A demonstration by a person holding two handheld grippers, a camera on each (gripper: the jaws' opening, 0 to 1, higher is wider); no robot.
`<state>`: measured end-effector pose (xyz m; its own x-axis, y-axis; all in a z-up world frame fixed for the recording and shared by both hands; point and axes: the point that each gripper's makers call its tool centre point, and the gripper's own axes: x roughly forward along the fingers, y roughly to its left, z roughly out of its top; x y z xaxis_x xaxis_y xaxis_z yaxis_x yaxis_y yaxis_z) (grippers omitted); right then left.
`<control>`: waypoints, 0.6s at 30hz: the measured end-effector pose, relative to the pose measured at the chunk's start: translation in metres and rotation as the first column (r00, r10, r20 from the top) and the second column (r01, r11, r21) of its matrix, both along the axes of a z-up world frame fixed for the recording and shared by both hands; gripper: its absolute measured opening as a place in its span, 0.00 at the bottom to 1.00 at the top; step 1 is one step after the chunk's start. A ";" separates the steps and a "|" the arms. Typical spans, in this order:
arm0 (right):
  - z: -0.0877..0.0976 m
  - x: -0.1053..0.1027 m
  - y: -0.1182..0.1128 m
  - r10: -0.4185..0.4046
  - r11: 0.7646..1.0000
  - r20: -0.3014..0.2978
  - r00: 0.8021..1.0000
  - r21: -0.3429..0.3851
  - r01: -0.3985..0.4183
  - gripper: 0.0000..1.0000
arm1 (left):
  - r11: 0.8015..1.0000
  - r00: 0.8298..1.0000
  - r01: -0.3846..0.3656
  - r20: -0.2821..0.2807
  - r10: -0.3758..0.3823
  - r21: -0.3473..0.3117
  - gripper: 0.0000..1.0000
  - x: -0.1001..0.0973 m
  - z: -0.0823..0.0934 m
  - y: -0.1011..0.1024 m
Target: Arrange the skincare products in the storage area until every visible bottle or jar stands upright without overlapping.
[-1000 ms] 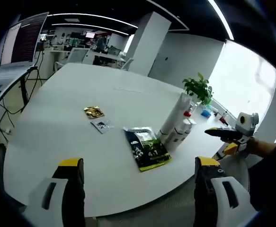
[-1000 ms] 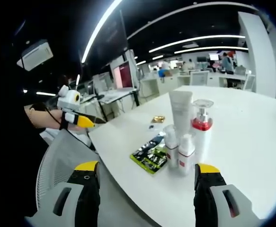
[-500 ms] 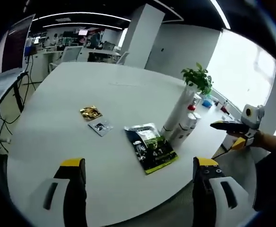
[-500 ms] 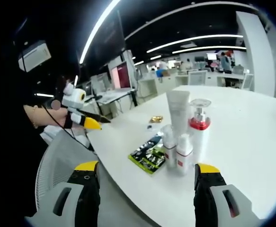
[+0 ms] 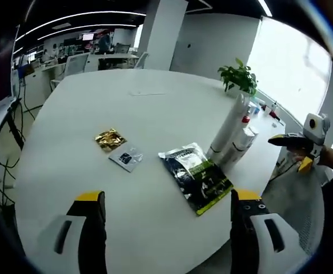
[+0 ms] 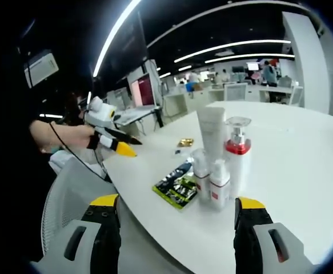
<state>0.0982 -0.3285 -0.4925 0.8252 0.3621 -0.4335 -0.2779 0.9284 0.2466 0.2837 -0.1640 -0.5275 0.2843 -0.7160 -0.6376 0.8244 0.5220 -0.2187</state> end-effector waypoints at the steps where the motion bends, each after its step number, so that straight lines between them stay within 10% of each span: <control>1: -0.001 0.000 -0.001 -0.001 1.000 -0.002 1.000 -0.001 0.001 0.86 | 1.000 1.000 0.005 0.000 -0.005 0.005 0.83 0.002 -0.002 -0.001; 18: -0.006 0.001 -0.004 -0.018 1.000 -0.031 0.999 0.014 0.019 0.85 | 0.988 0.994 0.110 -0.018 -0.109 0.109 0.78 0.040 -0.030 -0.027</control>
